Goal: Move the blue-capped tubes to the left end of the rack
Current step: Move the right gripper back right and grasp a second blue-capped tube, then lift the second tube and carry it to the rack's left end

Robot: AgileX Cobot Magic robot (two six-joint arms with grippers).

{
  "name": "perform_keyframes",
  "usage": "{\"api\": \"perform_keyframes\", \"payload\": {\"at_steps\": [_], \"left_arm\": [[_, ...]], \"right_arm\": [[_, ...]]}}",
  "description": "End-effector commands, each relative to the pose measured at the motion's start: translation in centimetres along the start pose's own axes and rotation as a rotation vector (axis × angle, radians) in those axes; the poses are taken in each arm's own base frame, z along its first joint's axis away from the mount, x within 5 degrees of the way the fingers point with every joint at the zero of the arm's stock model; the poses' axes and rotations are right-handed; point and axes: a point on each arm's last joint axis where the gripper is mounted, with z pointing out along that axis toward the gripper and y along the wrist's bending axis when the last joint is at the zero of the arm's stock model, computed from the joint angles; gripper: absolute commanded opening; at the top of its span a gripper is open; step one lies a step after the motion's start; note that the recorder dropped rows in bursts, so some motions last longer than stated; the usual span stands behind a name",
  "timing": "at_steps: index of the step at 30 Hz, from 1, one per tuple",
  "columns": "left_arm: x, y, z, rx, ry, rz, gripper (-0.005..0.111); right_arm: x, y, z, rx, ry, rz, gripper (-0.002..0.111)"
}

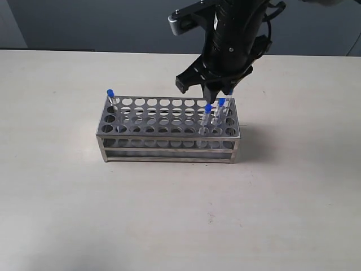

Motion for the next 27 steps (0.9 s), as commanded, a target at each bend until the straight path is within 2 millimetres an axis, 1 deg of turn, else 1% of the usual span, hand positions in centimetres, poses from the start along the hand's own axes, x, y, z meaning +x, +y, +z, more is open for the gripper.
{"api": "perform_keyframes", "payload": {"at_steps": [1, 4, 10, 15, 16, 17, 18, 20, 23, 25, 27], "left_arm": [[-0.1, -0.1, -0.1, 0.01, -0.01, -0.004, 0.001], [-0.1, -0.1, -0.1, 0.01, -0.01, -0.004, 0.001], [-0.2, -0.1, -0.1, 0.01, -0.012, -0.001, 0.001], [-0.2, -0.1, -0.1, 0.01, -0.012, -0.001, 0.001], [-0.2, -0.1, -0.1, 0.01, -0.012, -0.001, 0.001], [-0.2, -0.1, -0.1, 0.01, -0.012, -0.001, 0.001], [-0.2, -0.1, -0.1, 0.01, -0.012, -0.001, 0.001], [-0.2, -0.1, -0.1, 0.01, -0.012, -0.001, 0.001], [-0.2, -0.1, -0.1, 0.01, -0.012, -0.001, 0.001], [-0.2, -0.1, -0.1, 0.01, -0.012, -0.001, 0.001], [-0.2, -0.1, -0.1, 0.01, -0.012, -0.001, 0.001]], "right_arm": [[0.0, 0.3, 1.0, -0.036, -0.05, 0.003, 0.038], [-0.2, 0.4, 1.5, -0.04, -0.101, -0.006, 0.038], [-0.1, 0.5, 2.6, -0.042, -0.067, -0.008, 0.038], [-0.5, 0.6, 5.2, -0.041, -0.039, -0.003, 0.038], [-0.6, 0.6, 5.8, -0.042, -0.031, -0.004, 0.035], [-0.6, 0.7, 5.9, -0.042, -0.027, -0.004, 0.031], [-0.5, 0.7, 6.1, -0.042, -0.021, -0.004, 0.022], [-0.5, 0.7, 6.1, -0.042, -0.021, -0.004, -0.001], [-0.4, 0.6, 5.7, -0.041, -0.019, -0.005, -0.001], [-0.4, 0.6, 4.2, -0.042, -0.052, -0.004, -0.001], [-0.3, 0.5, 2.0, -0.04, -0.101, -0.004, -0.001]]}}
